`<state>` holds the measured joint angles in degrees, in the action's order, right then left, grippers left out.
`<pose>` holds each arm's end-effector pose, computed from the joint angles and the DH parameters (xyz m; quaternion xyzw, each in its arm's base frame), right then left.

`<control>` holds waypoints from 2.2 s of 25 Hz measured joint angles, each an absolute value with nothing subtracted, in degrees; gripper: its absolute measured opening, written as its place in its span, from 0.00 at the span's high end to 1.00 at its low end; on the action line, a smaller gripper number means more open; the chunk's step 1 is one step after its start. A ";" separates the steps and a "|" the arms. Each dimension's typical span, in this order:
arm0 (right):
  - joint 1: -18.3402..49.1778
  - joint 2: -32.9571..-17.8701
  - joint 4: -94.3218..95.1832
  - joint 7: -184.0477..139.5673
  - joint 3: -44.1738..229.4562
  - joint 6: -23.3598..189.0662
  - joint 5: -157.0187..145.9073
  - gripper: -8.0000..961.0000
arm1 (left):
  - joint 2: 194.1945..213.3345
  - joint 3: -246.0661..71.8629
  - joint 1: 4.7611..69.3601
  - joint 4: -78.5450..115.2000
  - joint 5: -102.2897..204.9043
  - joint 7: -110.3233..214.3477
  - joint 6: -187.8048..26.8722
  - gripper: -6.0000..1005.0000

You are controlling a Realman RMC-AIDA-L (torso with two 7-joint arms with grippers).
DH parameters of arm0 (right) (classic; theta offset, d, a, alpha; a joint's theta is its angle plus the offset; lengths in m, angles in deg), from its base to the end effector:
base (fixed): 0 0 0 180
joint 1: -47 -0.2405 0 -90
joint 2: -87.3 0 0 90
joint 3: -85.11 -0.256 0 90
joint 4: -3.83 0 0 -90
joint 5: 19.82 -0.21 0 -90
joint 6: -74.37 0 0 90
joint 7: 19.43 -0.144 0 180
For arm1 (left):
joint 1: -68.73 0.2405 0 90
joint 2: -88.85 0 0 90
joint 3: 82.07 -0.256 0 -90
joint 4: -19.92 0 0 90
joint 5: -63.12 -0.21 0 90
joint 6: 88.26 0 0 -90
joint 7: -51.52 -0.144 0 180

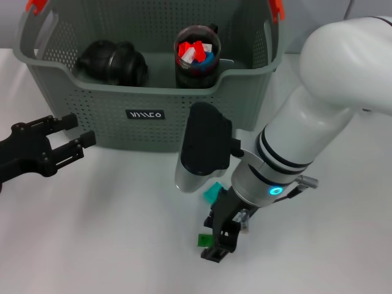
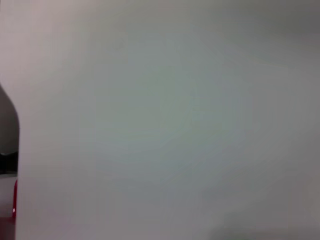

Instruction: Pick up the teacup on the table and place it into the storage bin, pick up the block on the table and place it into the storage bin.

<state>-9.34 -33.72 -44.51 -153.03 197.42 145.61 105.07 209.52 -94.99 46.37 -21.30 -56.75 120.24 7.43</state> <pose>0.1133 0.3267 -0.1434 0.9711 -0.0682 0.2276 0.0213 -0.3272 0.2837 0.0501 -0.8788 -0.2420 -0.2927 0.2889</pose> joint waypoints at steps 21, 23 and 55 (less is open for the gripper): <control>-9.19 -33.99 -43.89 -152.42 199.62 143.43 106.74 0.52 | 209.52 -94.99 46.41 -21.30 -56.62 120.25 7.33 0.44; -9.18 -33.99 -44.12 -152.53 199.65 143.38 106.72 0.52 | 209.52 -94.99 46.41 -21.30 -56.63 120.24 7.31 0.44; 0.24 -32.78 -56.52 -150.58 180.21 153.93 107.83 0.78 | 209.26 -94.98 46.32 -20.59 -56.62 120.34 7.18 0.44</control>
